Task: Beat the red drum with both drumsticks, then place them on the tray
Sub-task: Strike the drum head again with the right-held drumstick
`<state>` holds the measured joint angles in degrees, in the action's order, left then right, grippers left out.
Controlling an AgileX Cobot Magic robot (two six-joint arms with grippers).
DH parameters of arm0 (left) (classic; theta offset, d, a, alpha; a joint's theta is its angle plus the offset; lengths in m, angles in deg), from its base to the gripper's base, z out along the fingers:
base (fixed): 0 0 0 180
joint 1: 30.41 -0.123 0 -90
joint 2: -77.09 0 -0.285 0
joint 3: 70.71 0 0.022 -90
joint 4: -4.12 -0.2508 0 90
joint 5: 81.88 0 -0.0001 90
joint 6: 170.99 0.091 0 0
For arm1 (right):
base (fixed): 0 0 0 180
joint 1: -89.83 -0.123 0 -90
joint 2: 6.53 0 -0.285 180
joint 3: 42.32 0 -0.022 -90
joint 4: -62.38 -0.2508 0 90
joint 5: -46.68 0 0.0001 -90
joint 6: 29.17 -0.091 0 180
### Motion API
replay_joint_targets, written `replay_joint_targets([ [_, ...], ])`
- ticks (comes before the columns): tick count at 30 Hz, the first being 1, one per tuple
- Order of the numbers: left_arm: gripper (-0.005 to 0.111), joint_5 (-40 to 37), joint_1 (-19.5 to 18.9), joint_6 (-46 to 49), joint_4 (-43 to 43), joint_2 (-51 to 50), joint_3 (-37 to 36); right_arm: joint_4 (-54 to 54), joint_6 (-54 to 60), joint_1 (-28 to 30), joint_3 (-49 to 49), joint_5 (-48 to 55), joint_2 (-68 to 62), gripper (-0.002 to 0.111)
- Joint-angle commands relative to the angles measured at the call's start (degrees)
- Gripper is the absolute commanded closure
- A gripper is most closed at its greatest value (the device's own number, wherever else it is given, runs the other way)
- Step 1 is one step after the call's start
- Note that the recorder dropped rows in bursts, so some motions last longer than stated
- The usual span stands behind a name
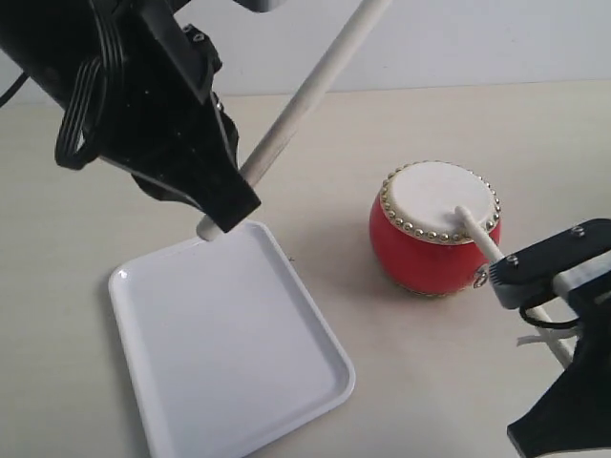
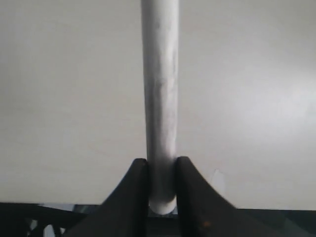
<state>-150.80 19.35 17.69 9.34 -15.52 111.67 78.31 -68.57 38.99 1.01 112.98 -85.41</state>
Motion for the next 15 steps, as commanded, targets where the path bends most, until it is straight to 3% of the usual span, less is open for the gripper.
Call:
replay_joint_targets([
  [1, 0.107, -0.5, 0.0, -0.5, 2.0, 0.4, -3.7, 3.7, 0.9, 0.2, -2.3, 0.5, -6.2, 0.108],
  [9, 0.107, 5.9, 0.0, 1.8, 1.2, -2.7, -7.4, 4.6, 3.8, 0.2, -8.8, 3.7, 5.8, 0.108],
  [15, 0.107, 7.0, 0.1, 3.2, 1.3, -15.0, -3.4, 5.7, 2.2, 0.2, -11.9, 3.7, 20.2, 0.108],
])
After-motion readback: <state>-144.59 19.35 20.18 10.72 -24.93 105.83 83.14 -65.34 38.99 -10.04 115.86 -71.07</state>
